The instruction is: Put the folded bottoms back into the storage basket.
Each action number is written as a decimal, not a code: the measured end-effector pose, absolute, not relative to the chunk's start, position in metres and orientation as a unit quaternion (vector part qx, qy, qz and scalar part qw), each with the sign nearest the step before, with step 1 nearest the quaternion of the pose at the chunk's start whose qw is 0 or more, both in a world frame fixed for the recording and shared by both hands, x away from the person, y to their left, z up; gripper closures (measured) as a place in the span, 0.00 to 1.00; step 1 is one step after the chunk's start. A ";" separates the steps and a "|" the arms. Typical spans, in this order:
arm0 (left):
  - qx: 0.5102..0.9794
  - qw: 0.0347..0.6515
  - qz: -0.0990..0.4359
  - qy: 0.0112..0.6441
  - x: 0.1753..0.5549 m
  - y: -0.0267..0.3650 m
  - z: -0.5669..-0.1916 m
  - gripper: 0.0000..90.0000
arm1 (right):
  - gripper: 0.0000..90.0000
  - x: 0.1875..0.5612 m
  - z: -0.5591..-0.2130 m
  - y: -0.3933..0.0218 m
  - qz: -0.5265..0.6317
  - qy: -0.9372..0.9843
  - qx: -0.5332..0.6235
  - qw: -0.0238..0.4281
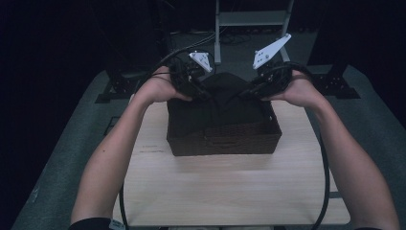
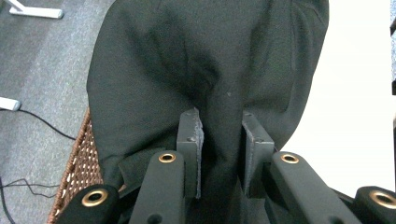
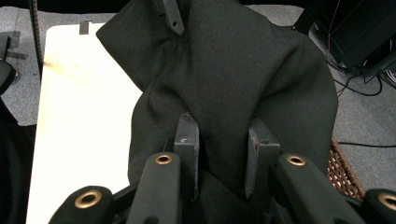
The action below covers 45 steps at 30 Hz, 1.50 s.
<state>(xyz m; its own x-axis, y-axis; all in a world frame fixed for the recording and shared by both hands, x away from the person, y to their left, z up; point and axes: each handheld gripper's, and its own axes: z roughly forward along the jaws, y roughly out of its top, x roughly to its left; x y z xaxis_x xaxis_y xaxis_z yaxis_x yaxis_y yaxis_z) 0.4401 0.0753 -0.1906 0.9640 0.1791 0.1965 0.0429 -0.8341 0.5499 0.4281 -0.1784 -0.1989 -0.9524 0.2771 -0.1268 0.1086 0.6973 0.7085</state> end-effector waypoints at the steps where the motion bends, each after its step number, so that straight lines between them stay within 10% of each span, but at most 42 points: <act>1: 0.951 0.280 0.120 0.058 0.442 0.075 -0.190 0.81 | 0.78 0.432 -0.198 -0.178 0.374 0.915 0.105 0.113; 45: 0.958 0.252 0.112 0.080 0.504 0.060 -0.230 0.81 | 0.78 0.496 -0.240 -0.184 0.367 0.916 0.135 0.093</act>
